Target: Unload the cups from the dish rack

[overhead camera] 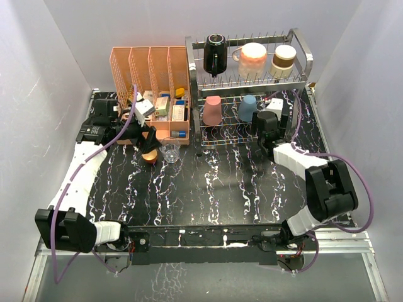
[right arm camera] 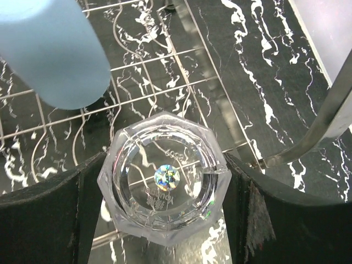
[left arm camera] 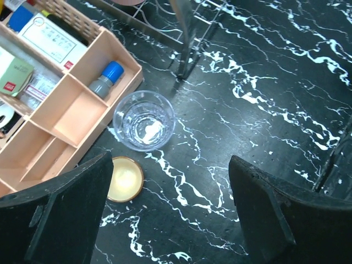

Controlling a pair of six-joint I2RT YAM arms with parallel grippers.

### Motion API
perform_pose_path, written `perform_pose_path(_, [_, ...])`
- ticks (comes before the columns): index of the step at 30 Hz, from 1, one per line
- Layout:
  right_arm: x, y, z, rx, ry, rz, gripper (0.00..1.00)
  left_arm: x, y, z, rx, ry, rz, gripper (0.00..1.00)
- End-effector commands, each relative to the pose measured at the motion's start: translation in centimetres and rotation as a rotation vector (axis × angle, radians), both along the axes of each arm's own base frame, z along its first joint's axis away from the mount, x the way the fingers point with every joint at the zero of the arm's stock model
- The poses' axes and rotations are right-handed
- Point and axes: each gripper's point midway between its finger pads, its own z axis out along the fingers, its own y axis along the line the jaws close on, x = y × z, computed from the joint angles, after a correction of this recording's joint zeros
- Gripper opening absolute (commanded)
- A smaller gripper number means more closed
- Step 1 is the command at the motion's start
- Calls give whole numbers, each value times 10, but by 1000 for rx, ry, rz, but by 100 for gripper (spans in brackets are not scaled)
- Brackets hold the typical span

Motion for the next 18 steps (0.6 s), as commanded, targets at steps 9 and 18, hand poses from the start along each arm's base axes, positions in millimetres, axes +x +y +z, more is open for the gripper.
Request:
perform_pose_path(9, [-37,30,58,149,-189,43,50,-29,-19,22,-82,-128,-181,85])
perform_pose_path(18, [-65,58,29,242,-100,125,46,-40,-20,17,-77,-132,-213,85])
